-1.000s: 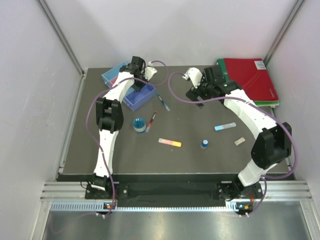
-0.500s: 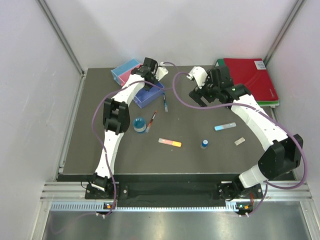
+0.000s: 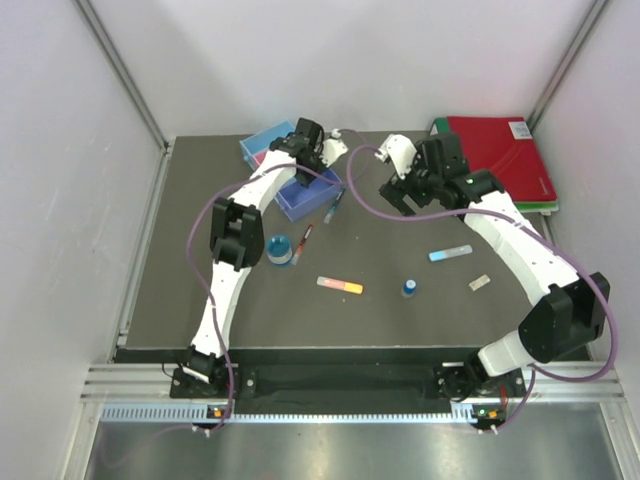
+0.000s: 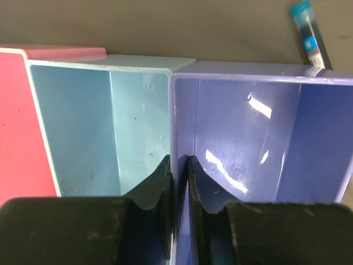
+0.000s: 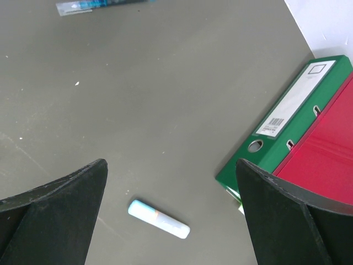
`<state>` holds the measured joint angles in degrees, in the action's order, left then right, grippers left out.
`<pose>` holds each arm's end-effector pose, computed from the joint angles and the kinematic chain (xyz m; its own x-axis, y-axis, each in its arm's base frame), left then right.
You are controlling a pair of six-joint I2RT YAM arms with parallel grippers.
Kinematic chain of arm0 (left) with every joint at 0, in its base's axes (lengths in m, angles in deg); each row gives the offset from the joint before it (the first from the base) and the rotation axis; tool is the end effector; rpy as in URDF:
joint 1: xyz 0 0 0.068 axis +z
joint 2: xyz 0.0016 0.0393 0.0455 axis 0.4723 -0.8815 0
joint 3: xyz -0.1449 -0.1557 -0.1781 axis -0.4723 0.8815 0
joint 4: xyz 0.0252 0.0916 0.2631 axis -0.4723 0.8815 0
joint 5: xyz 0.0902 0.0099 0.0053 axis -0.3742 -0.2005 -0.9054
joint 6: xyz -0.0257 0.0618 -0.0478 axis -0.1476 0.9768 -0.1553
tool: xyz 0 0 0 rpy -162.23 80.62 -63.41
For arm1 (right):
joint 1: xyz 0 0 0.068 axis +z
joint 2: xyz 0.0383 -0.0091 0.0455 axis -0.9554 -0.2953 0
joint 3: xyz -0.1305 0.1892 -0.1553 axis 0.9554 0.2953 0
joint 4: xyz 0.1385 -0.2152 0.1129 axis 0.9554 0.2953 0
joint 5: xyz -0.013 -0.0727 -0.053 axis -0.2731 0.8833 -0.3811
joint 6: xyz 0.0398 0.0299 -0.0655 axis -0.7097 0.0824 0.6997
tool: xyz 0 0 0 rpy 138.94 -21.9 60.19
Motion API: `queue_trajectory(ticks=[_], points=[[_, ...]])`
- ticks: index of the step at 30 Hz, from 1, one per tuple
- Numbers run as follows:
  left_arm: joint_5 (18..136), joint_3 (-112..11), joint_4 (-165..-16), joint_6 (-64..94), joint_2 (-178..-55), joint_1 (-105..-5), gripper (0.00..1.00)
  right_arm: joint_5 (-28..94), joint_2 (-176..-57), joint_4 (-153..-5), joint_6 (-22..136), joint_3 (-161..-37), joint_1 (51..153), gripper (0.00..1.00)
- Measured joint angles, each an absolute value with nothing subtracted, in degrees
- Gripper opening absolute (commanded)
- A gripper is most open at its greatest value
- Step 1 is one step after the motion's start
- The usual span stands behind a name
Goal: Sort the stationery into containers
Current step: Move the storage box to the center of the board.
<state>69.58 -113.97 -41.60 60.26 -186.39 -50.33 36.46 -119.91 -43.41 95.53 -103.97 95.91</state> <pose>0.5478 -0.2243 0.1646 -0.4227 0.7725 -0.4738 0.7479 0.5927 0.2991 0.3418 0.1517 0.3282 -0.2693 -0.6864 -0.6755 -0.6904 0.6266 -0.3615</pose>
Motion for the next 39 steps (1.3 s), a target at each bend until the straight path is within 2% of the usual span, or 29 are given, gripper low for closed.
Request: queue_trajectory(ticks=[19,21,22,24,25,39], points=[[79.88,-113.29,-36.05,58.73,-186.15,-55.62,0.19,36.4,-117.36,-41.98,95.38,-102.96,95.89,1.0],[81.01,-112.31,-34.65,58.08,-186.21,-56.54,0.28,36.4,-117.36,-41.96,95.36,-102.94,95.91,1.0],[81.56,-111.96,-34.04,57.84,-186.3,-57.0,0.4,36.4,-117.36,-41.96,95.34,-102.9,95.91,1.0],[81.95,-111.78,-33.77,57.18,-186.28,-57.81,0.51,36.4,-117.2,-41.92,95.16,-102.53,95.91,1.0],[82.17,-111.61,-34.04,56.7,-186.28,-58.03,0.61,36.37,-117.14,-41.98,95.12,-102.24,95.91,1.0],[79.88,-108.39,-42.65,51.56,-184.73,-57.59,0.62,36.29,-117.03,-42.12,94.86,-100.47,95.91,1.0]])
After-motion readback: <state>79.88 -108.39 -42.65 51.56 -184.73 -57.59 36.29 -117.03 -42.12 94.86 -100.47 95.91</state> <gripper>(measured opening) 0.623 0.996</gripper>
